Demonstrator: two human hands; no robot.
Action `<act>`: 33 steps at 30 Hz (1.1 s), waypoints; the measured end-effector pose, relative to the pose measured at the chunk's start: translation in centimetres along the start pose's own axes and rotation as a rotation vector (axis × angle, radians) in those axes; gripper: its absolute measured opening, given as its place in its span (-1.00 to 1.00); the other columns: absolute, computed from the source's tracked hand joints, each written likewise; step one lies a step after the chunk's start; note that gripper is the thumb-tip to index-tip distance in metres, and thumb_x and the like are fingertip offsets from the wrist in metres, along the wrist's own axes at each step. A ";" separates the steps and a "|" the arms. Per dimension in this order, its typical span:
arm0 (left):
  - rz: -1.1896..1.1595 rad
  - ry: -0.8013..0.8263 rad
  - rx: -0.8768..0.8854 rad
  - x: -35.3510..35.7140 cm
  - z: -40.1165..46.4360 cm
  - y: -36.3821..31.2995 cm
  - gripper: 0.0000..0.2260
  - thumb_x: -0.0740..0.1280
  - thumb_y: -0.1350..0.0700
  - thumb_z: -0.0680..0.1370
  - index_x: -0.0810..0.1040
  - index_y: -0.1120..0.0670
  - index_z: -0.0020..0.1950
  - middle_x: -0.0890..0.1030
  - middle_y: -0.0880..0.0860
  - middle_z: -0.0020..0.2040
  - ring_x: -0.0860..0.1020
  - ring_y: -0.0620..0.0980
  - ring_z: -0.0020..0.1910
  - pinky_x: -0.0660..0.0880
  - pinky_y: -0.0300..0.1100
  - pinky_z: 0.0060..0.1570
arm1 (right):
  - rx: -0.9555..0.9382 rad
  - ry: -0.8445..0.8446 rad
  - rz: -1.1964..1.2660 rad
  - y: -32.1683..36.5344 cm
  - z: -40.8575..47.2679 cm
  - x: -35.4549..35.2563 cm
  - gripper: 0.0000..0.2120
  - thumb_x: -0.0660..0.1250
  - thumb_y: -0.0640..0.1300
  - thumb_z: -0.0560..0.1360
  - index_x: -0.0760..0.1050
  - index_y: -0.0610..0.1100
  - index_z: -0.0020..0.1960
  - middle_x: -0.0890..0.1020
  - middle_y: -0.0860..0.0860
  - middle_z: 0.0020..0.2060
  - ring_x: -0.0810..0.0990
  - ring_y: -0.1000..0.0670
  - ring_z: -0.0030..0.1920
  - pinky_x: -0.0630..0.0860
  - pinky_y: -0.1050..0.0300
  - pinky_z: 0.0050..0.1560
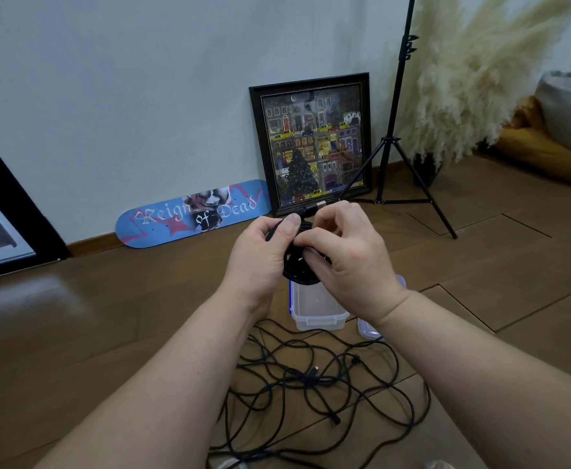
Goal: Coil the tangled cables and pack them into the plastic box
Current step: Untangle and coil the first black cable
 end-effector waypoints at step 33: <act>-0.279 0.169 -0.065 1.0 -2.2 -2.4 -0.84 0.26 0.18 0.57 0.59 0.08 0.10 0.57 0.01 -0.23 0.45 -0.16 -0.35 0.50 -0.31 -0.19 | 0.082 -0.145 0.037 -0.2 0.4 -2.1 -0.95 0.37 -0.36 0.44 0.54 -0.32 -0.20 0.56 -0.16 -0.16 0.55 -0.12 -0.21 0.53 0.02 -0.26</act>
Point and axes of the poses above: each hand's wrist, its own z-axis towards the middle knuckle, its own x-axis out of the palm, y = z × x, the point moved 2 cm from there along z, towards the middle knuckle
